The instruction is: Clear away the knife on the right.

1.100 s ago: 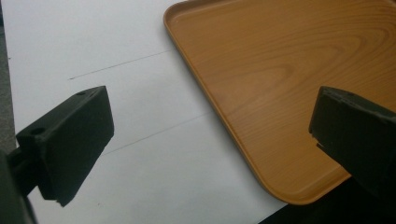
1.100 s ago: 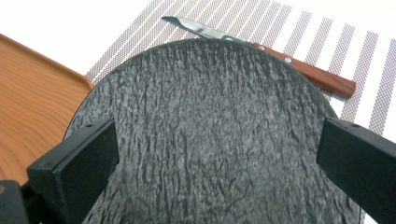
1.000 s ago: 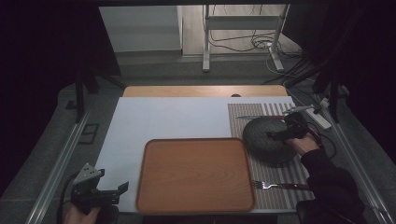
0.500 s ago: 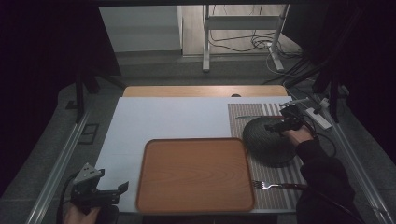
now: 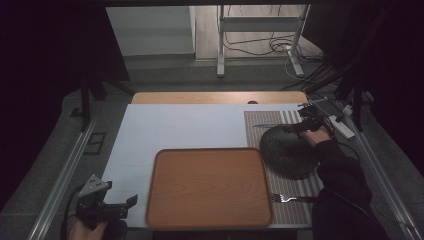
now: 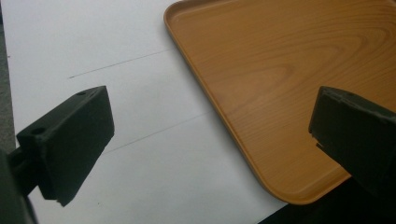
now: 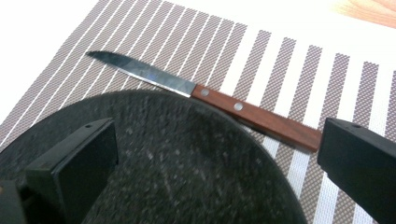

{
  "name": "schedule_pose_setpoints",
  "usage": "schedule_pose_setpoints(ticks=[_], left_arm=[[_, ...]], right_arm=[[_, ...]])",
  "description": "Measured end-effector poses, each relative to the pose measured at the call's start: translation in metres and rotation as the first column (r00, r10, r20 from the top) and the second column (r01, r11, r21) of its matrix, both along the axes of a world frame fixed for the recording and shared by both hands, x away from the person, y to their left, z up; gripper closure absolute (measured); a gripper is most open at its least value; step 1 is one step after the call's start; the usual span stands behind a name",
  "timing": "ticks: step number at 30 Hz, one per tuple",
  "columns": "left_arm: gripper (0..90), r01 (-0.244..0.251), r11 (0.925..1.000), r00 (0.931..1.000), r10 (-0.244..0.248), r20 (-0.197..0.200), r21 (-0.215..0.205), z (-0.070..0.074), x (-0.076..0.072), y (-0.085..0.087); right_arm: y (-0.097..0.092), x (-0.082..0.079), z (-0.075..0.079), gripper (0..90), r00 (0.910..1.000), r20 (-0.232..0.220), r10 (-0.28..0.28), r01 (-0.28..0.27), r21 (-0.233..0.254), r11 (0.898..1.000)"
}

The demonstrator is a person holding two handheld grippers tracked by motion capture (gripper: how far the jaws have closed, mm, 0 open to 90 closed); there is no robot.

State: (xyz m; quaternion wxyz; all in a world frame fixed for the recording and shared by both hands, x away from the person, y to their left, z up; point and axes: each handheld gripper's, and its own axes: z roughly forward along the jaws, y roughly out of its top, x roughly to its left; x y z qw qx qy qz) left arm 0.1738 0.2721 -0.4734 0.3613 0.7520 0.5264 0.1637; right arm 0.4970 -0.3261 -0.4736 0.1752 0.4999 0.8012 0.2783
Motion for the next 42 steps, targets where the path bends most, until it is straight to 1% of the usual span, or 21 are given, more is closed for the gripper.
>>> schedule_pose_setpoints(ticks=[1, 2, 5, 13, 15, 16, 17, 18, 19, 21, 22, 23, 24, 25, 28, 30, 32, 33, 36, 39, 42], left_arm=[[0.8, 0.0, 1.0, 1.0, 0.0, 0.0, 0.0, 0.0, 0.0, 0.0], [0.8, 0.0, 1.0, 1.0, 0.0, 0.0, 0.0, 0.0, 0.0, 0.0], [0.9, 0.0, 1.0, 1.0, 0.0, -0.001, 0.001, 0.0, 0.0, 0.0], [0.9, -0.002, 1.0, 1.0, 0.002, -0.001, 0.0, 0.0, 0.0, 0.0], [1.0, -0.002, 1.0, 1.0, 0.002, -0.001, 0.0, 0.0, 0.0, 0.0], [1.0, -0.002, 1.0, 1.0, 0.002, -0.001, 0.0, 0.0, 0.0, 0.0], [1.0, -0.002, 1.0, 1.0, 0.002, -0.001, 0.0, 0.0, 0.0, 0.0], [1.0, -0.002, 1.0, 1.0, 0.002, -0.002, 0.0, 0.0, 0.0, 0.0], [1.0, -0.002, 1.0, 1.0, 0.002, -0.002, 0.0, 0.0, 0.0, 0.0], [1.0, -0.002, 1.0, 1.0, 0.002, -0.002, 0.0, 0.0, 0.0, 0.0], [1.0, -0.002, 1.0, 1.0, 0.002, -0.002, 0.0, 0.0, 0.0, 0.0], [1.0, -0.002, 1.0, 1.0, 0.002, -0.002, 0.0, 0.0, 0.0, 0.0], [1.0, -0.002, 1.0, 1.0, 0.002, -0.002, 0.0, 0.0, 0.0, 0.0], [1.0, -0.002, 1.0, 1.0, 0.002, -0.002, 0.0, 0.0, 0.0, 0.0], [1.1, -0.002, 1.0, 1.0, 0.002, -0.002, 0.0, 0.0, 0.0, 0.0], [1.1, -0.002, 1.0, 1.0, 0.002, -0.002, 0.0, 0.0, 0.0, 0.0], [1.1, -0.002, 1.0, 1.0, 0.002, -0.002, 0.001, 0.0, 0.0, 0.0], [1.1, -0.001, 1.0, 1.0, 0.001, -0.002, 0.002, 0.0, 0.0, 0.0], [1.1, 0.0, 1.0, 1.0, 0.0, -0.002, 0.003, 0.0, 0.0, 0.0], [1.2, 0.0, 1.0, 1.0, 0.0, -0.002, 0.002, 0.0, 0.0, 0.0], [1.2, -0.001, 1.0, 1.0, 0.001, -0.002, 0.0, 0.0, 0.0, 0.0]], right_arm=[[0.0, 0.0, 0.0, 0.0, 1.0, 0.0, 0.0, 0.0, 0.0, 1.0], [-0.001, 0.005, 0.0, 0.0, 1.0, -0.007, -0.006, 0.006, 0.009, 1.0], [-0.001, 0.01, 0.0, 0.0, 0.9998, -0.011, -0.017, 0.018, 0.015, 1.0], [0.0, 0.023, -0.007, 0.0, 0.9991, -0.036, -0.023, 0.023, -0.014, 1.0], [-0.001, 0.026, -0.008, 0.0, 0.999, -0.034, -0.029, 0.028, -0.019, 0.999], [-0.002, 0.029, -0.008, 5.1, 0.999, -0.026, -0.036, 0.035, -0.03, 0.999], [-0.002, 0.029, -0.008, 5.1, 0.999, -0.026, -0.036, 0.035, -0.03, 0.999], [-0.002, 0.031, -0.007, 15.2, 0.9989, -0.025, -0.04, 0.039, -0.033, 0.999], [-0.002, 0.031, -0.007, 15.2, 0.9989, -0.025, -0.04, 0.039, -0.033, 0.999], [-0.004, 0.033, -0.005, 27.7, 0.9988, -0.026, -0.043, 0.042, -0.033, 0.999], [-0.006, 0.036, -0.004, 45.5, 0.9985, -0.036, -0.042, 0.041, -0.028, 0.999], [-0.006, 0.036, -0.004, 45.5, 0.9985, -0.036, -0.042, 0.041, -0.028, 0.999], [-0.006, 0.038, -0.004, 50.7, 0.9984, -0.043, -0.038, 0.036, -0.032, 0.999], [-0.007, 0.04, -0.004, 59.9, 0.9982, -0.051, -0.033, 0.031, -0.024, 0.999], [-0.009, 0.045, -0.006, 77.6, 0.9972, -0.073, -0.018, 0.015, -0.036, 0.999], [-0.009, 0.048, -0.008, 88.3, 0.9973, -0.072, -0.014, 0.01, -0.048, 0.999], [-0.01, 0.053, -0.011, 89.4, 0.9977, -0.065, -0.021, 0.015, -0.086, 0.996], [-0.01, 0.053, -0.011, 89.4, 0.9977, -0.065, -0.021, 0.015, -0.086, 0.996], [-0.015, 0.06, -0.017, 89.4, 0.9969, -0.072, -0.033, 0.025, -0.113, 0.993], [-0.018, 0.062, -0.021, 89.4, 0.9965, -0.072, -0.042, 0.033, -0.128, 0.991], [-0.024, 0.063, -0.025, 89.4, 0.9946, -0.091, -0.05, 0.038, -0.131, 0.991]])
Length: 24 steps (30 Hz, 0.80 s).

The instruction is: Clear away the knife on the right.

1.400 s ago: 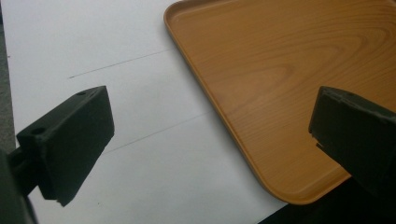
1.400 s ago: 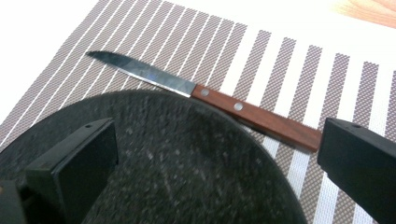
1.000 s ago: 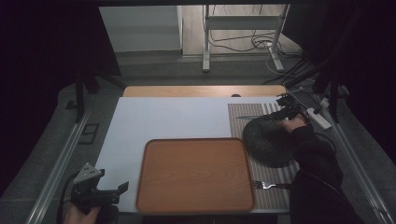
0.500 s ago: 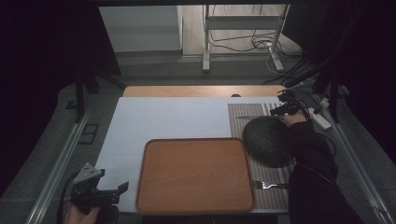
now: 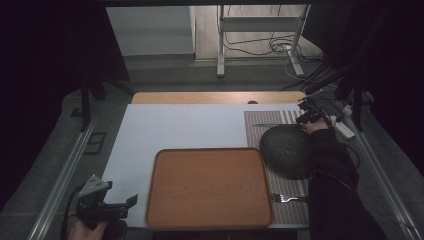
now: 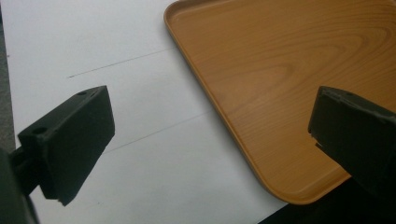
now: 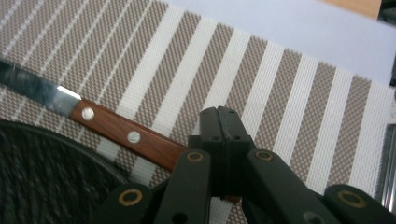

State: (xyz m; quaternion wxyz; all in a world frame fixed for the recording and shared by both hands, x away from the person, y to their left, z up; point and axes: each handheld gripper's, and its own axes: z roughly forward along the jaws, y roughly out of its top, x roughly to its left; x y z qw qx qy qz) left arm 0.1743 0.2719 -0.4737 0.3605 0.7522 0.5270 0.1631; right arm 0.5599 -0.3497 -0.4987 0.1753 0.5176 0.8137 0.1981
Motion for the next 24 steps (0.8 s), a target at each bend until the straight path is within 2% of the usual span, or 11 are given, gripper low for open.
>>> schedule_pose_setpoints(ticks=[7, 16, 24], left_arm=[[1.2, 0.001, 1.0, 1.0, -0.001, 0.0, 0.003, 0.0, 0.0, 0.0], [1.4, 0.003, 0.9999, 1.0, -0.003, -0.001, 0.011, 0.0, 0.0, -0.001], [1.5, 0.004, 0.9999, 1.0, -0.004, -0.002, 0.016, 0.0, 0.0, -0.002]], right_arm=[[-0.004, -0.006, -0.001, 89.4, 0.9994, -0.036, -0.004, 0.005, 0.014, 1.0], [-0.006, -0.017, 0.001, 89.4, 0.9965, -0.081, 0.021, -0.019, 0.03, 0.999], [-0.007, -0.02, 0.001, 89.3, 0.9963, -0.085, 0.012, -0.009, 0.035, 0.999]])
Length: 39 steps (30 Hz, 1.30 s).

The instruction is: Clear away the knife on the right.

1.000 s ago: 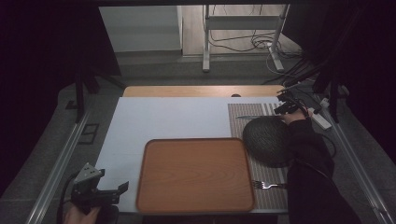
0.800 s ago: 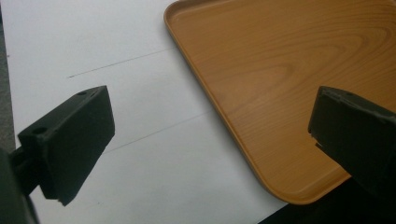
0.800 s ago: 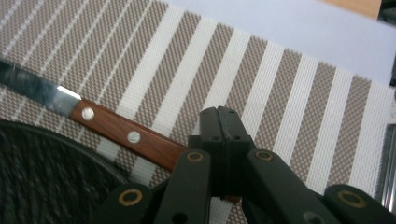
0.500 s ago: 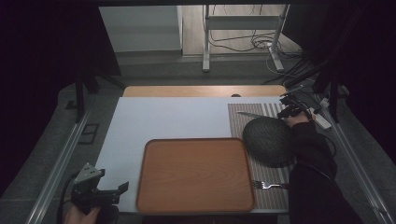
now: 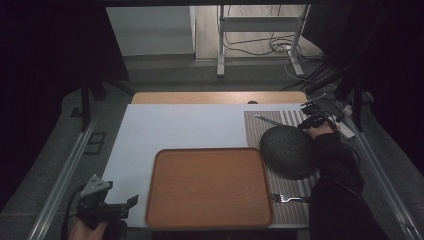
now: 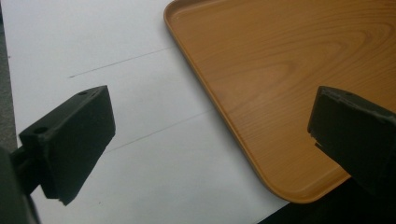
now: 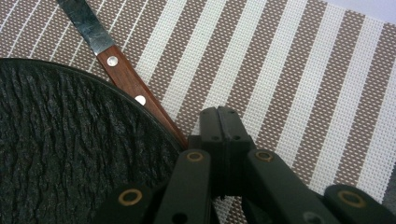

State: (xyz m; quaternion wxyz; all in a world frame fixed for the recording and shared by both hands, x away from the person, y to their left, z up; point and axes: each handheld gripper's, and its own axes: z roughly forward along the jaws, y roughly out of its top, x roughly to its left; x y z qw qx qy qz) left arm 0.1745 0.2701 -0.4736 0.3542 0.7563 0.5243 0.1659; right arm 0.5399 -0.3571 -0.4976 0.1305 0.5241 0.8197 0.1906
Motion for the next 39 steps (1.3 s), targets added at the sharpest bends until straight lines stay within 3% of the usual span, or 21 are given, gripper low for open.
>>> schedule_pose_setpoints(ticks=[3, 8, 14, 16, 17, 24, 30, 39], left_arm=[[1.7, 0.0, 1.0, 1.0, 0.0, -0.001, 0.002, 0.0, 0.0, 0.0], [1.8, 0.0, 1.0, 1.0, 0.0, 0.0, 0.004, 0.0, 0.0, 0.0], [1.8, 0.0, 1.0, 1.0, 0.0, -0.001, 0.005, 0.0, 0.0, 0.0], [1.8, -0.001, 1.0, 1.0, 0.001, -0.001, 0.005, 0.0, 0.0, 0.0], [1.8, -0.001, 1.0, 1.0, 0.001, -0.001, 0.004, 0.0, 0.0, 0.0], [1.8, -0.003, 1.0, 1.0, 0.003, -0.001, 0.002, 0.0, 0.0, 0.0], [1.8, -0.004, 1.0, 1.0, 0.004, -0.002, 0.0, 0.0, 0.0, 0.0], [1.8, -0.006, 1.0, 1.0, 0.006, -0.003, 0.0, 0.0, 0.0, 0.0]], right_arm=[[0.001, 0.001, 0.003, 88.4, 0.9999, 0.013, -0.002, 0.002, 0.001, 1.0], [0.008, 0.003, 0.013, 78.6, 0.9988, 0.049, 0.003, -0.005, 0.029, 1.0], [0.021, 0.007, 0.019, 55.4, 0.9979, 0.064, 0.01, -0.014, 0.061, 0.998], [0.03, 0.008, 0.02, 41.1, 0.997, 0.075, 0.02, -0.024, 0.055, 0.998], [0.03, 0.008, 0.02, 41.1, 0.997, 0.075, 0.02, -0.024, 0.055, 0.998], [0.05, 0.02, 0.011, 8.4, 0.9966, 0.081, 0.016, -0.019, 0.033, 0.999], [0.057, 0.027, 0.004, 6.5, 0.9982, 0.06, 0.009, -0.01, 0.025, 1.0], [0.061, 0.036, -0.01, 6.6, 0.9994, 0.016, 0.03, -0.03, -0.026, 0.999]])
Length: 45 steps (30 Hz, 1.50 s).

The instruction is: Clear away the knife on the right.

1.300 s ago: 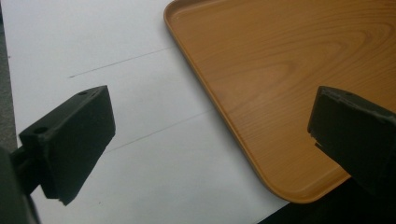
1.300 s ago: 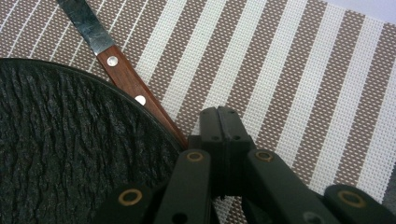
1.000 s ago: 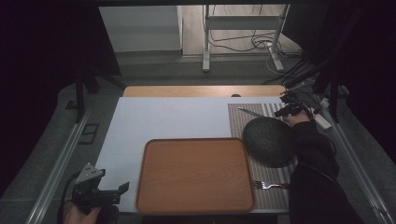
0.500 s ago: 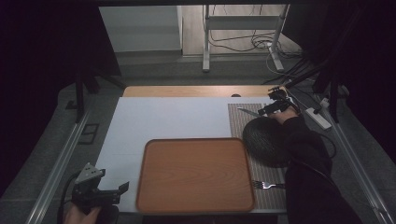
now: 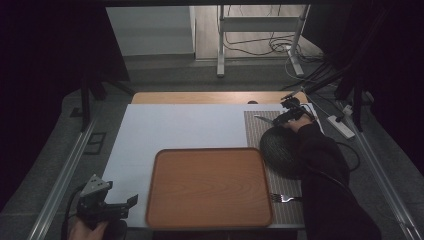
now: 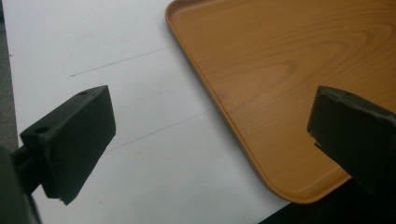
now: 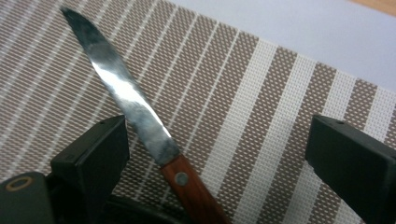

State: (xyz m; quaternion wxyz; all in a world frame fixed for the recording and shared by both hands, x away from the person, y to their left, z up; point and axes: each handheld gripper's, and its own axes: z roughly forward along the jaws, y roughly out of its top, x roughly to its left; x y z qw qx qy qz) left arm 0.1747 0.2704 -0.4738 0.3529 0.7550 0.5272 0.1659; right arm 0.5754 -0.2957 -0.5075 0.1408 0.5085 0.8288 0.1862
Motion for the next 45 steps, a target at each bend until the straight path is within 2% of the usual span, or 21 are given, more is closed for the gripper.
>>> schedule_pose_setpoints(ticks=[6, 7, 10, 11, 13, 17, 18, 19, 20, 22, 24, 27, 28, 29, 32, 33, 35, 38, 45], left_arm=[[1.8, 0.0, 1.0, 1.0, 0.0, 0.0, 0.001, 0.0, 0.0, 0.0], [1.8, -0.001, 1.0, 1.0, 0.001, 0.0, 0.001, 0.0, 0.0, 0.0], [1.8, 0.0, 1.0, 1.0, 0.0, 0.0, 0.0, 0.0, 0.0, 0.0], [1.8, 0.0, 1.0, 1.0, 0.0, 0.0, 0.001, 0.0, 0.0, 0.0], [1.8, 0.0, 1.0, 1.0, 0.0, 0.0, 0.001, 0.0, 0.0, 0.0], [1.8, 0.0, 1.0, 1.0, 0.0, 0.0, 0.002, 0.0, 0.0, 0.0], [1.8, 0.0, 1.0, 1.0, 0.0, 0.0, 0.002, 0.0, 0.0, 0.0], [1.8, 0.0, 1.0, 1.0, 0.0, 0.0, 0.002, 0.0, 0.0, 0.0], [1.8, 0.0, 1.0, 1.0, 0.0, 0.001, 0.003, 0.0, 0.0, 0.0], [1.8, 0.001, 1.0, 1.0, -0.001, 0.001, 0.004, 0.0, 0.0, 0.0], [1.9, 0.001, 1.0, 1.0, -0.001, 0.001, 0.004, 0.0, 0.0, 0.0], [1.8, 0.001, 1.0, 1.0, -0.001, 0.001, 0.004, 0.0, 0.0, 0.0], [1.9, 0.0, 1.0, 1.0, 0.0, 0.001, 0.004, 0.0, 0.0, 0.0], [1.9, 0.001, 1.0, 1.0, -0.001, 0.001, 0.004, 0.0, 0.0, 0.0], [1.9, 0.0, 1.0, 1.0, 0.0, 0.001, 0.003, 0.0, 0.0, 0.0], [1.8, 0.0, 1.0, 1.0, 0.0, 0.001, 0.004, 0.0, 0.0, 0.0], [1.8, 0.0, 1.0, 1.0, 0.0, 0.001, 0.004, 0.0, 0.0, 0.0], [1.9, 0.001, 1.0, 1.0, -0.001, 0.001, 0.003, 0.0, 0.0, 0.0], [1.9, -0.001, 1.0, 1.0, 0.001, 0.0, 0.002, 0.0, 0.0, 0.0]], right_arm=[[-0.006, 0.002, -0.003, 9.1, 1.0, -0.001, -0.003, 0.003, -0.003, 1.0], [-0.009, 0.002, -0.002, 14.6, 1.0, 0.003, 0.001, -0.001, -0.004, 1.0], [-0.012, 0.001, -0.001, 17.9, 1.0, 0.005, 0.003, -0.003, 0.006, 1.0], [-0.015, 0.0, 0.001, 23.2, 0.9999, 0.003, 0.014, -0.014, 0.008, 1.0], [-0.017, 0.0, 0.001, 26.3, 0.9998, 0.004, 0.019, -0.019, 0.004, 1.0], [-0.02, -0.003, 0.005, 44.7, 0.9988, 0.004, 0.05, -0.05, 0.009, 0.999], [-0.022, -0.004, 0.006, 52.7, 0.9983, 0.003, 0.059, -0.059, 0.008, 0.998], [-0.023, -0.005, 0.007, 66.3, 0.997, 0.0, 0.077, -0.077, 0.006, 0.997], [-0.023, -0.005, 0.007, 66.3, 0.997, 0.0, 0.077, -0.077, 0.006, 0.997], [-0.025, -0.006, 0.008, 76.8, 0.9963, -0.006, 0.086, -0.086, 0.013, 0.996], [-0.026, -0.006, 0.008, 77.1, 0.9968, -0.006, 0.08, -0.08, 0.027, 0.996], [-0.025, -0.006, 0.008, 77.5, 0.9948, -0.004, 0.102, -0.102, 0.006, 0.995], [-0.024, -0.007, 0.008, 77.5, 0.9936, 0.001, 0.113, -0.113, -0.007, 0.994], [-0.021, -0.008, 0.009, 77.6, 0.9906, 0.03, 0.134, -0.131, -0.083, 0.988], [-0.023, -0.008, 0.01, 77.6, 0.9897, 0.034, 0.139, -0.135, -0.097, 0.986], [-0.026, -0.009, 0.011, 77.6, 0.9893, 0.049, 0.138, -0.131, -0.121, 0.984], [-0.028, -0.009, 0.012, 77.6, 0.9894, 0.049, 0.137, -0.13, -0.131, 0.983], [-0.035, -0.011, 0.015, 77.6, 0.991, 0.049, 0.125, -0.117, -0.135, 0.984], [-0.05, -0.019, 0.032, 77.6, 0.9938, 0.057, 0.096, -0.091, -0.086, 0.992]])
